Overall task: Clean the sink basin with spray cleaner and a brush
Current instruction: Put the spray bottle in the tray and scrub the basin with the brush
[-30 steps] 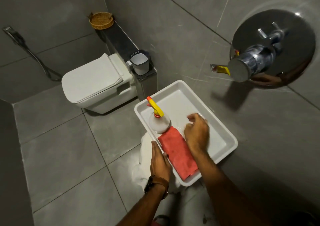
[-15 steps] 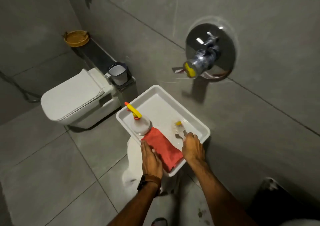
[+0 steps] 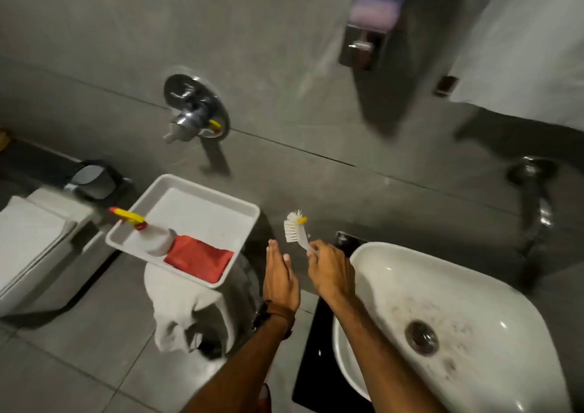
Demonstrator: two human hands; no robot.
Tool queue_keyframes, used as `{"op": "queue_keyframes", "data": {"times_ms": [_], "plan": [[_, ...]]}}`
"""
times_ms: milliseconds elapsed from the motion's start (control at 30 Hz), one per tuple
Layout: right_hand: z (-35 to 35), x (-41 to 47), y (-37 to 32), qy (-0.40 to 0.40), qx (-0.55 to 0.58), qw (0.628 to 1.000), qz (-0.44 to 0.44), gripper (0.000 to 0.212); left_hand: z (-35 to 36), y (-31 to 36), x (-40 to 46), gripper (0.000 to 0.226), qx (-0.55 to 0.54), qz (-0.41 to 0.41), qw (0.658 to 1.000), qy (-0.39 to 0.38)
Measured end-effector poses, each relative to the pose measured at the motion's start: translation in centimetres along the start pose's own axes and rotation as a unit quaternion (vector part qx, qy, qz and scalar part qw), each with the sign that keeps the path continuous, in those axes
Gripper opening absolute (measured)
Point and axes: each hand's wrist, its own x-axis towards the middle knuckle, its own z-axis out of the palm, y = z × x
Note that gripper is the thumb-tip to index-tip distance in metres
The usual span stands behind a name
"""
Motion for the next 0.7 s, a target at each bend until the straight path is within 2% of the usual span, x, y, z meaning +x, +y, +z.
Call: {"op": "queue_keyframes", "data": {"times_ms": [233,333,433,500,600,700], "plan": [[-7.7,-7.7,8.6,0.050,0.031,0.997,0.059,0.035,4.7,4.2,-6.9,0.052,0.049,0.066,0.992,-0.095],[-9.0,-11.2,13.6,0.018,0.008,0.995,0.102,0.039,6.6,3.6,-9.0,0.055,0.103,0.097,0.978,-0.153],[-9.2,-14.5,19.5,-0.036,-0.016,0.982,0.186,0.041,8.1,1.7,-10.2,0.058,0.163,0.121,0.957,-0.207],[-9.0,-16.2,23.5,-0.053,-0.041,0.964,0.257,0.041,8.8,0.4,-10.4,0.058,0.169,0.124,0.955,-0.210],[-8.5,-17.2,28.3,-0.013,-0.059,0.932,0.358,0.033,9.9,-0.8,-10.3,0.059,0.173,0.127,0.963,-0.165],[-6.5,-14.4,27.7,0.013,-0.012,0.939,0.344,0.032,10.5,-1.5,-10.3,0.061,0.171,0.130,0.968,-0.132]]}}
